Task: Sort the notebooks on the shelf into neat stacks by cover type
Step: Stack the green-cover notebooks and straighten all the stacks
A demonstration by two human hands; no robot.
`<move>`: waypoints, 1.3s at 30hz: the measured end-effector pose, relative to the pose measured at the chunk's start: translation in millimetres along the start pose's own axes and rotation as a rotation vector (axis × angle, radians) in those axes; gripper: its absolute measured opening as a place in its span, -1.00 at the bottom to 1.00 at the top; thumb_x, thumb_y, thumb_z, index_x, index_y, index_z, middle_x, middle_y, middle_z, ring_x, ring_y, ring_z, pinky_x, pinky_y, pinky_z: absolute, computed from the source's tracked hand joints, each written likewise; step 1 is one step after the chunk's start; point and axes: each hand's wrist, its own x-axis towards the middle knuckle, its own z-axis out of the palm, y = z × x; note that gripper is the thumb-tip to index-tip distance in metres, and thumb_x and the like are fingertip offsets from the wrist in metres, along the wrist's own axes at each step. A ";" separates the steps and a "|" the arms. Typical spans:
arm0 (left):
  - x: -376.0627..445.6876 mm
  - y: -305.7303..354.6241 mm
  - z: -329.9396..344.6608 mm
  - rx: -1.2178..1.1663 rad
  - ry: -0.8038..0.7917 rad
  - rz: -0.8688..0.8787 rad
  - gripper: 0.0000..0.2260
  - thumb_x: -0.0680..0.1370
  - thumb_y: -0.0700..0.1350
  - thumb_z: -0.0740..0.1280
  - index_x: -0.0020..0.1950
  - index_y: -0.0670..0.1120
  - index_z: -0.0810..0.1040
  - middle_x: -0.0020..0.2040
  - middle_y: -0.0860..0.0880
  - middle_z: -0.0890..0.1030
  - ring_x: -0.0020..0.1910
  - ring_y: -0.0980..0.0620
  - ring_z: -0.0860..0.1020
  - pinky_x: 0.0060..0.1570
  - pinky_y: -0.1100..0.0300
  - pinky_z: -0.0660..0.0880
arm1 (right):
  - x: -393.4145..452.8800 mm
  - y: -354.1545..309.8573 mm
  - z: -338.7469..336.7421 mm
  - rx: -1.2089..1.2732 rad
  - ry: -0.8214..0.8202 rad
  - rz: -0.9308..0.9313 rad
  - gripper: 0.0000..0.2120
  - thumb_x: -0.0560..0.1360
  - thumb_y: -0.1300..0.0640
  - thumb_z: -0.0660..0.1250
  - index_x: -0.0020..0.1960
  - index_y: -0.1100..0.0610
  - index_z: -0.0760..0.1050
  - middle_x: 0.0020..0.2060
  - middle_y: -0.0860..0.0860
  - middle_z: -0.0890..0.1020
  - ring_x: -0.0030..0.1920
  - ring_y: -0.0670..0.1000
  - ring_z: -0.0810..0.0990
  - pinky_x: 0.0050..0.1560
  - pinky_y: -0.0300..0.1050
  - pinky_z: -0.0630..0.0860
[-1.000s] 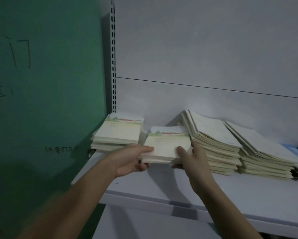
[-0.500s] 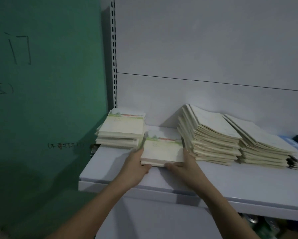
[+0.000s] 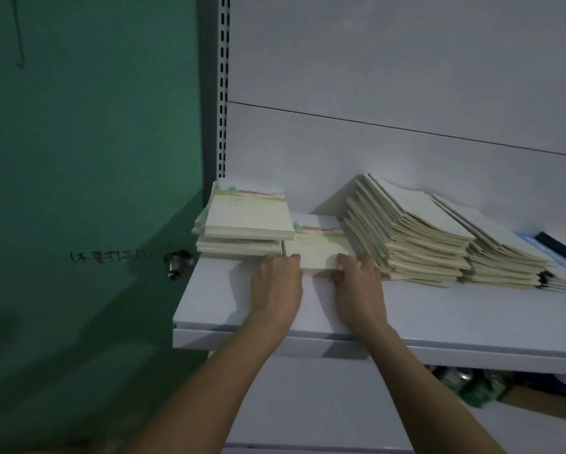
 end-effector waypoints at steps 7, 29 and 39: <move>-2.3 -6.9 11.2 -0.058 0.042 0.069 -0.70 0.61 -0.20 0.20 0.29 -0.01 0.57 0.01 -0.09 0.67 0.07 -0.11 0.50 -0.06 0.09 0.44 | -2.5 1.8 1.2 0.021 0.064 0.010 -0.72 0.60 0.18 0.19 0.29 0.15 0.48 0.26 0.20 0.39 0.17 0.25 0.45 0.11 0.05 0.46; -10.4 0.2 10.3 -0.077 -0.001 0.015 -0.67 0.58 -0.17 0.25 0.34 -0.06 0.53 0.17 -0.06 0.61 0.18 -0.07 0.43 0.13 0.07 0.43 | -2.0 2.3 5.6 -0.084 0.072 -0.059 -0.66 0.51 0.28 0.20 0.27 0.18 0.45 0.34 0.18 0.42 0.30 0.28 0.36 0.11 0.11 0.47; -9.9 10.6 10.1 -0.118 -0.075 0.174 -0.69 0.56 -0.28 0.21 0.25 -0.12 0.59 0.13 -0.11 0.61 0.11 -0.09 0.51 0.13 0.16 0.36 | -6.4 4.0 -2.9 0.149 0.029 -0.266 -0.73 0.46 0.14 0.08 -0.14 0.25 0.52 -0.22 0.17 0.56 -0.15 0.21 0.47 -0.22 0.01 0.36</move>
